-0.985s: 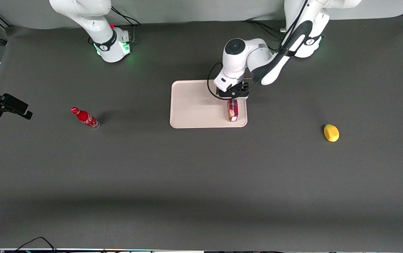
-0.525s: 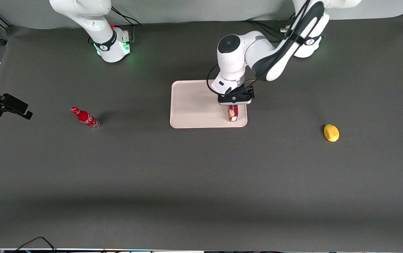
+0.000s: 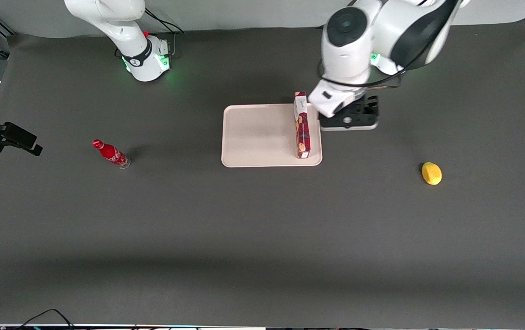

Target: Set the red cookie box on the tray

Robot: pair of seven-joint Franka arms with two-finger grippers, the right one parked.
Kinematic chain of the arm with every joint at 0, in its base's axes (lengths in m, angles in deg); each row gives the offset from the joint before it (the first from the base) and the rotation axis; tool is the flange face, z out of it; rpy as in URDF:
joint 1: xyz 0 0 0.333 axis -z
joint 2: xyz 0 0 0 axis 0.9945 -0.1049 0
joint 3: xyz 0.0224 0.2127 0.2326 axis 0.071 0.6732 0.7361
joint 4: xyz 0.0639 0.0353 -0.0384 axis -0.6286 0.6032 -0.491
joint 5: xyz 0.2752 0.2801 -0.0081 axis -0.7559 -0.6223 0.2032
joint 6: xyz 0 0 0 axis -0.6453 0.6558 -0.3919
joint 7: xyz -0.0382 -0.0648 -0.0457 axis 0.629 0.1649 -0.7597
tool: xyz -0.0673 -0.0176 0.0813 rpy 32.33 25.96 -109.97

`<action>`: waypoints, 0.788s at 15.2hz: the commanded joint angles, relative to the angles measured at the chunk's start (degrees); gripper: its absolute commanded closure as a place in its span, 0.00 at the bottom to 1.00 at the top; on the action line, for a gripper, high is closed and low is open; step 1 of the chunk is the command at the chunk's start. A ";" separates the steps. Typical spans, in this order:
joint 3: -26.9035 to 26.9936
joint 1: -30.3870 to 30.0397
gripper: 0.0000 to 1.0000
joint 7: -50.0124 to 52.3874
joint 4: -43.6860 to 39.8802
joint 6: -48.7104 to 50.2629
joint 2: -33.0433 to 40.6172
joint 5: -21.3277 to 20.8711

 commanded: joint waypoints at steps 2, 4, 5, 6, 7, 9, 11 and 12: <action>8.52 -3.74 0.00 -14.86 0.88 5.09 8.62 6.65; 14.58 -3.83 0.00 -22.34 0.88 5.89 9.86 6.57; 17.66 -3.83 0.00 -24.37 0.79 5.89 9.86 6.66; 20.30 -3.83 0.00 -25.26 0.70 5.80 9.95 6.57; 22.94 -3.83 0.00 -26.23 0.00 5.80 10.04 6.66; 27.08 -3.83 0.00 -30.00 -1.75 5.80 9.95 7.01; 28.67 -3.83 0.00 -31.25 -2.11 5.63 9.86 7.19; 28.68 -3.83 0.00 -31.16 -2.03 5.63 9.86 7.36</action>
